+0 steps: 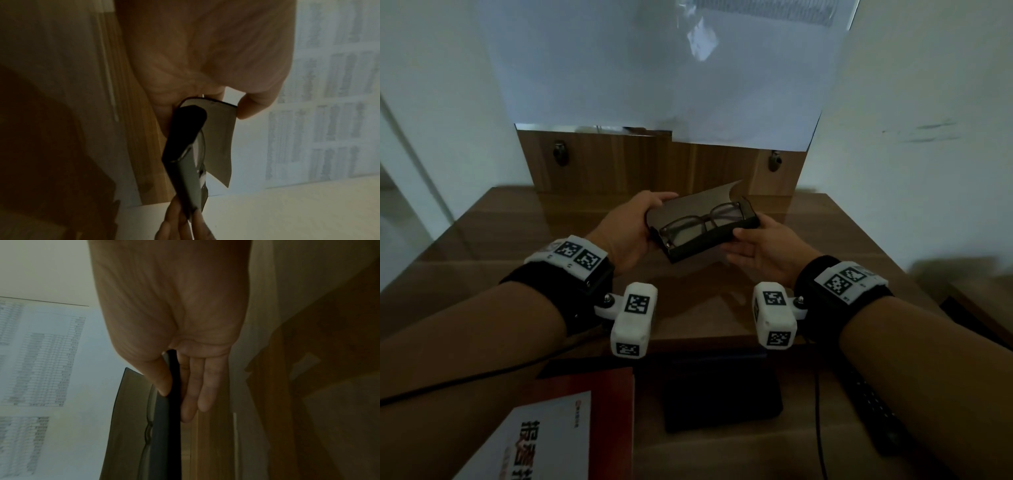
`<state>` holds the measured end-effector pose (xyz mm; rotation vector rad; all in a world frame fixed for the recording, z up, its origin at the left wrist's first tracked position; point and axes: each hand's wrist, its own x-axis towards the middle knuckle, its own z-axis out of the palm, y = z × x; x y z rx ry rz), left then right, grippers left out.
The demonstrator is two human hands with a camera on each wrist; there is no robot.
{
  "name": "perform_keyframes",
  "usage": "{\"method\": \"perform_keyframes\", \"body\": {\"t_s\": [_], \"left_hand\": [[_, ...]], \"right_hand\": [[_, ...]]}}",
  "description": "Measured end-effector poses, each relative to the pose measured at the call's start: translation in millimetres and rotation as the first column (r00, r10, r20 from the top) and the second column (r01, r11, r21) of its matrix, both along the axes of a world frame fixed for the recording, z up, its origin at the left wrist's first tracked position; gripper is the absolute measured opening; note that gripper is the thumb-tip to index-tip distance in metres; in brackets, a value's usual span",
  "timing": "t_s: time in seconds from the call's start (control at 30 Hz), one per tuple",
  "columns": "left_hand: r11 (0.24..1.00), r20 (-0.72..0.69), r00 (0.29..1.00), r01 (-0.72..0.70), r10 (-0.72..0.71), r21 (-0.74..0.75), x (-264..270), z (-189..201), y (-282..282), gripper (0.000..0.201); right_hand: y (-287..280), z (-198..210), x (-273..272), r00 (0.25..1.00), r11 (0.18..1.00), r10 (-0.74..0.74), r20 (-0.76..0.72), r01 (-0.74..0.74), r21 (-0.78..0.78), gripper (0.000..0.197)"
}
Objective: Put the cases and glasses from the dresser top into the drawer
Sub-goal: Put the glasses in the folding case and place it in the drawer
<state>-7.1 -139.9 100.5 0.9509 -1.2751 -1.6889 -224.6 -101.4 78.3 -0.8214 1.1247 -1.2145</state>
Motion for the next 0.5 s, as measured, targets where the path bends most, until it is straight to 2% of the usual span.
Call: {"method": "perform_keyframes", "body": {"t_s": [0.13,0.33,0.5], "left_hand": [[0.993,0.110,0.994,0.028,-0.015,-0.115,-3,2,3,0.033],[0.946,0.292,0.954,0.151,-0.063,-0.287,2,-5,7,0.035],[0.905,0.415,0.909,0.196,-0.023,-0.379,4,-3,11,0.054]], "right_hand": [[1,0,-3,1.000,1.000,-0.004,0.006,0.004,0.000,0.027],[2,-3,-5,1.000,1.000,-0.009,0.017,0.009,0.004,0.035],[1,-4,-5,0.999,1.000,-0.016,0.040,0.015,0.028,0.040]]}}
